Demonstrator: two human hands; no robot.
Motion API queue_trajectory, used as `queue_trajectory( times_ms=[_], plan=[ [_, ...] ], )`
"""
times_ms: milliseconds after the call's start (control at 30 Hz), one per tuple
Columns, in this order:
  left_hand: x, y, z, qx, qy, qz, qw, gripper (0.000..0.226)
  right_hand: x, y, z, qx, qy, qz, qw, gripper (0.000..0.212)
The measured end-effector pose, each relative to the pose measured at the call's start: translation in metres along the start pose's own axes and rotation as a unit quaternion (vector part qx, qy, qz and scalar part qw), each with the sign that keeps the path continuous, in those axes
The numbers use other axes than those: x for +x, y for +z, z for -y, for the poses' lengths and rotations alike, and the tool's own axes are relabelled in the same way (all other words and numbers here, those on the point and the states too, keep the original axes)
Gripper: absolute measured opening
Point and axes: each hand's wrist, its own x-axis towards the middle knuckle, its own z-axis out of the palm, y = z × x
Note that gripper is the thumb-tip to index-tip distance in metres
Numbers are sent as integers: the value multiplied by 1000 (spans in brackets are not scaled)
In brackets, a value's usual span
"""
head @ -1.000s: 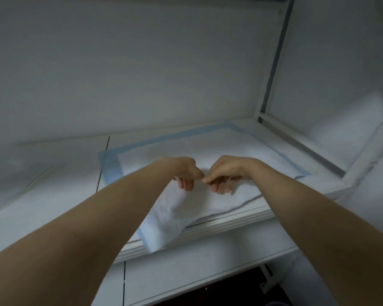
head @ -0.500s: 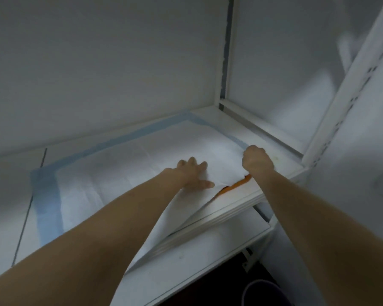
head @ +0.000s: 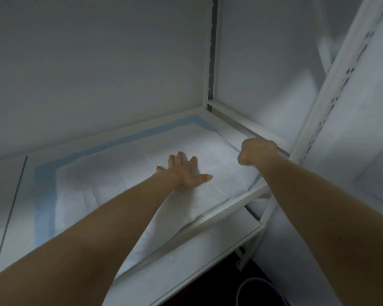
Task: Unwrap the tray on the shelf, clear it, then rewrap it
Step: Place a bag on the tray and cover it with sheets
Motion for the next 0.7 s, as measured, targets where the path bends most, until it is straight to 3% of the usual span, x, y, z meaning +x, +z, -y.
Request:
queue_trajectory(
  times_ms=[100, 167, 267, 400, 700],
  plan=[
    [-3, 3, 9, 27, 7, 28, 999, 96, -8, 3, 3, -112, 5, 7, 994, 17],
    [-7, 3, 14, 19, 9, 23, 1000, 98, -6, 4, 14, -133, -9, -33, 991, 27],
    [-19, -3, 24, -18, -5, 47, 999, 108, -1, 11, 37, -75, -45, -68, 994, 35],
    [-36, -4, 38, 21, 21, 111, 993, 126, 3, 20, 53, 35, -31, -5, 999, 32],
    [-21, -14, 48, 85, 37, 96, 991, 122, 25, 27, 65, 86, -20, 36, 995, 31]
  ],
)
